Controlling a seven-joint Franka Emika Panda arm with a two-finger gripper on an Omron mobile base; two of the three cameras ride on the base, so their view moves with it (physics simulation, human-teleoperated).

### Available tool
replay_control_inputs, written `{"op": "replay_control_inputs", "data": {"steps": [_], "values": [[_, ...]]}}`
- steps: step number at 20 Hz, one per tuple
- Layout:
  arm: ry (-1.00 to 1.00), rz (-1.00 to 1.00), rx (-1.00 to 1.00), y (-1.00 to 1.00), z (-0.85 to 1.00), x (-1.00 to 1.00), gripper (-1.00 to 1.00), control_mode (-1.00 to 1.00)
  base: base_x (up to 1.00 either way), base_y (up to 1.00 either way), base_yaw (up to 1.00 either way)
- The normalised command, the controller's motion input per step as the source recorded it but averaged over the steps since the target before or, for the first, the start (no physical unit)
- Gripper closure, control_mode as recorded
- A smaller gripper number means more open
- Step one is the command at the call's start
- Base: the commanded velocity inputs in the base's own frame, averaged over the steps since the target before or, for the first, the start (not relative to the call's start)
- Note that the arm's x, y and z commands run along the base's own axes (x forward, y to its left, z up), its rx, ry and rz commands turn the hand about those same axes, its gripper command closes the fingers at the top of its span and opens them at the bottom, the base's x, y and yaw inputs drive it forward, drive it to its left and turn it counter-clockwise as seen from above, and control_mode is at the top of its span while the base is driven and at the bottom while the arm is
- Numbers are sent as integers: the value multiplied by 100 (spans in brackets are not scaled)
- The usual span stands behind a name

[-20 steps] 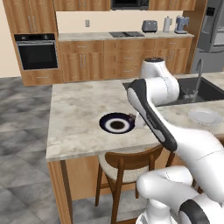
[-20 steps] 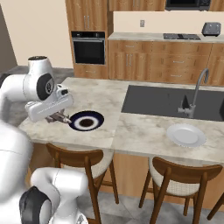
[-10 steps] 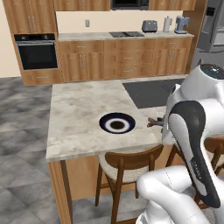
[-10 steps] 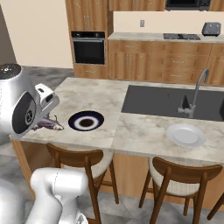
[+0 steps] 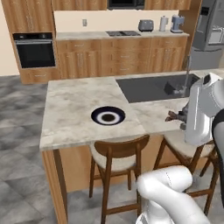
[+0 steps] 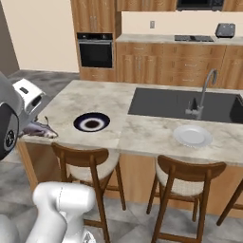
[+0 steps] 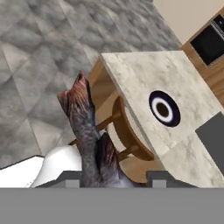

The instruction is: Transport the fish and lemon wedge to the fridge. Place the fish on the rack containing meat and place the lemon wedge on the rack containing the vegetable, ensuring meats and vegetables are on different racks.

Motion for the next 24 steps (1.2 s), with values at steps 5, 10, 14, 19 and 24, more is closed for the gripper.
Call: {"op": "replay_control_inputs", "data": {"steps": [5, 10, 14, 19, 24], "values": [[0, 0, 0, 0, 0, 0, 100, 100, -43, -94, -5], [0, 0, 0, 0, 0, 0, 100, 100, -14, -100, -6], [0, 0, 0, 0, 0, 0, 100, 100, -20, -100, -4], [0, 0, 0, 0, 0, 0, 100, 100, -11, -100, -4], [0, 0, 0, 0, 0, 0, 100, 100, -6, -100, 0]]}}
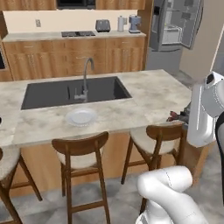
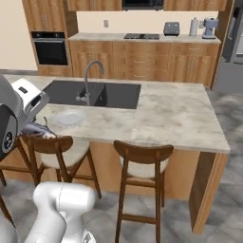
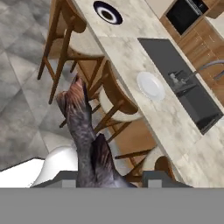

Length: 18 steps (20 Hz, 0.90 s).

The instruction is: Transport the fish and lemon wedge to the fridge. Place the fish on the rack containing meat and place the lemon wedge on the rack containing the vegetable, ensuring meats and vegetables are on different racks.

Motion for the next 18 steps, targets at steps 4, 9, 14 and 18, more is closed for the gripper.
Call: {"op": "replay_control_inputs", "data": {"steps": [4, 9, 14, 18], "values": [[0, 0, 0, 0, 0, 0, 100, 100, -16, -100, 0], [0, 0, 0, 0, 0, 0, 100, 100, -11, -100, 0], [0, 0, 0, 0, 0, 0, 100, 100, 0, -100, 0], [0, 0, 0, 0, 0, 0, 100, 100, 0, -100, 0]]}}
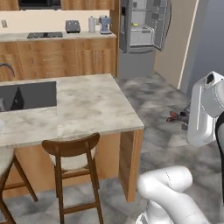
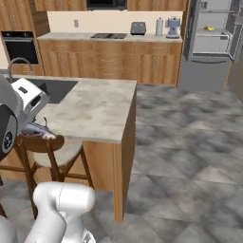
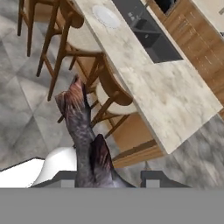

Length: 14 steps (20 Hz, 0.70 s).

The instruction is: Transport the fish and lemon wedge to the fridge. Place the fish on the rack containing meat and place the lemon wedge on the rack containing the vegetable, ensuring meats and vegetables are on different racks.

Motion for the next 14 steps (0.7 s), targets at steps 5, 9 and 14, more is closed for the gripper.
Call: {"op": "replay_control_inputs", "data": {"steps": [5, 9, 14], "values": [[0, 0, 0, 0, 0, 0, 100, 100, 2, -100, 0], [0, 0, 0, 0, 0, 0, 100, 100, 18, -100, 0], [0, 0, 0, 0, 0, 0, 100, 100, 39, -100, 0]]}}
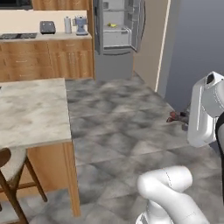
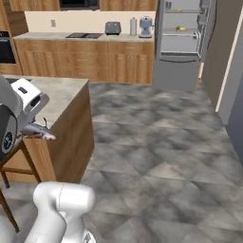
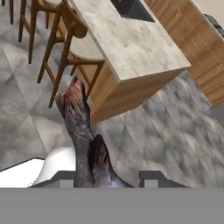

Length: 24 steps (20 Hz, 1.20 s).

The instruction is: Transport the fish and lemon wedge to the fridge. Place the fish on the rack containing meat and place the lemon wedge on the rack containing the vegetable, ensuring meats and vegetables are on different racks.

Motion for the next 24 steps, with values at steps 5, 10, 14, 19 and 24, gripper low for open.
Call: {"op": "replay_control_inputs", "data": {"steps": [5, 10, 14, 19, 24], "values": [[0, 0, 0, 0, 0, 0, 100, 100, 74, -100, 6], [0, 0, 0, 0, 0, 0, 100, 100, 100, -97, 17], [0, 0, 0, 0, 0, 0, 100, 100, 100, -85, 20], [0, 0, 0, 0, 0, 0, 100, 100, 100, -85, 19], [0, 0, 0, 0, 0, 0, 100, 100, 100, -77, 13]]}}
